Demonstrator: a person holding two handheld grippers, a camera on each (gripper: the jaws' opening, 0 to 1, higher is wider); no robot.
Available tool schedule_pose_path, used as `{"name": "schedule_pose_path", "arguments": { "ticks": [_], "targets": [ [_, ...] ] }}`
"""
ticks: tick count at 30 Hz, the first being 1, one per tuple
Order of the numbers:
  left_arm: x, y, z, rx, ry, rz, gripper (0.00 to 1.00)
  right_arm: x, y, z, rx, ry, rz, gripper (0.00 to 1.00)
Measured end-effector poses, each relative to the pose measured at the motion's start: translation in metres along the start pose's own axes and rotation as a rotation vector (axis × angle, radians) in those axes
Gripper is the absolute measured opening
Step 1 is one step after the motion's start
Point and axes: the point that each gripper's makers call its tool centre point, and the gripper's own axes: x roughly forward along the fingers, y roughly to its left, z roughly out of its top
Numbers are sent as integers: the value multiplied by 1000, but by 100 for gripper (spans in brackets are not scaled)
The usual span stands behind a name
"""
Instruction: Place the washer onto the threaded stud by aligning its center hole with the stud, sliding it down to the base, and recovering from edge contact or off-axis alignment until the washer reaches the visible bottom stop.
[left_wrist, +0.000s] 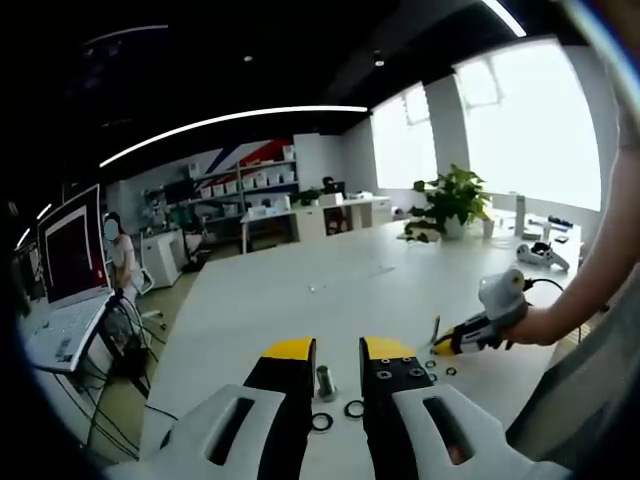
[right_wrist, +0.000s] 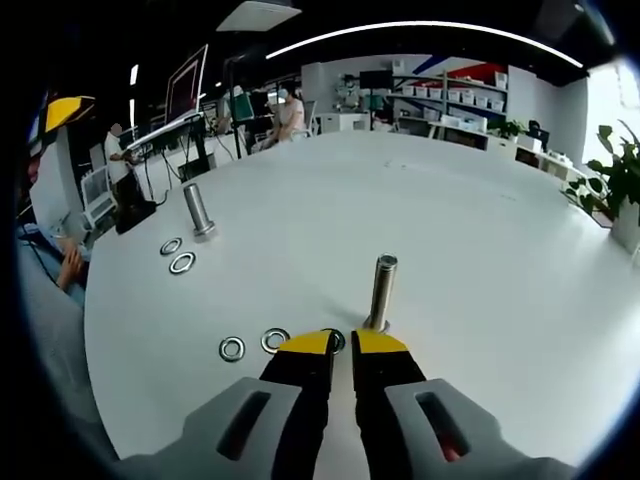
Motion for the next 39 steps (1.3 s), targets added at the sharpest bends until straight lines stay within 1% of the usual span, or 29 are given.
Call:
{"name": "schedule_pose_path", "arguments": {
  "ticks": [3, 5, 8, 13, 15, 18, 23, 30, 34, 37, 39],
  "targets": [
    [0, 0, -1, 0, 3, 1, 15, 0, 1, 0, -6, 1, 2, 9],
    [0, 0, -1, 4, 6, 0, 15, -1, 2, 0, -11, 5, 5, 6],
    [1, -1, -3, 8, 15, -2, 15, 1, 2, -1, -11, 9, 7, 6],
    [0, -1, -2, 12, 12, -3, 14, 1, 2, 0, -8, 15, 14, 5],
    [0, 0, -2, 10, 13, -2, 14, 0, 4, 1, -37, 20, 18, 5],
    [0, 0, -2, 9, 13, 1, 14, 0, 3, 1, -26, 20, 21, 4],
    [0, 0, -2, 11, 12, 1, 14, 0, 2, 1, -44, 24, 10, 2],
    [0, 0, -2, 11, 11, 1, 14, 0, 6, 0, -50, 45, 38, 3],
    [0, 0, -2, 13, 11, 1, 14, -1, 5, -1, -92, 65, 47, 3],
    [0, -1, -1, 11, 10, 2, 14, -4, 6, 1, -83, 64, 52, 3],
    [-1, -1, -1, 12, 11, 1, 14, -4, 5, -2, -86, 81, 55, 3]
  ]
}}
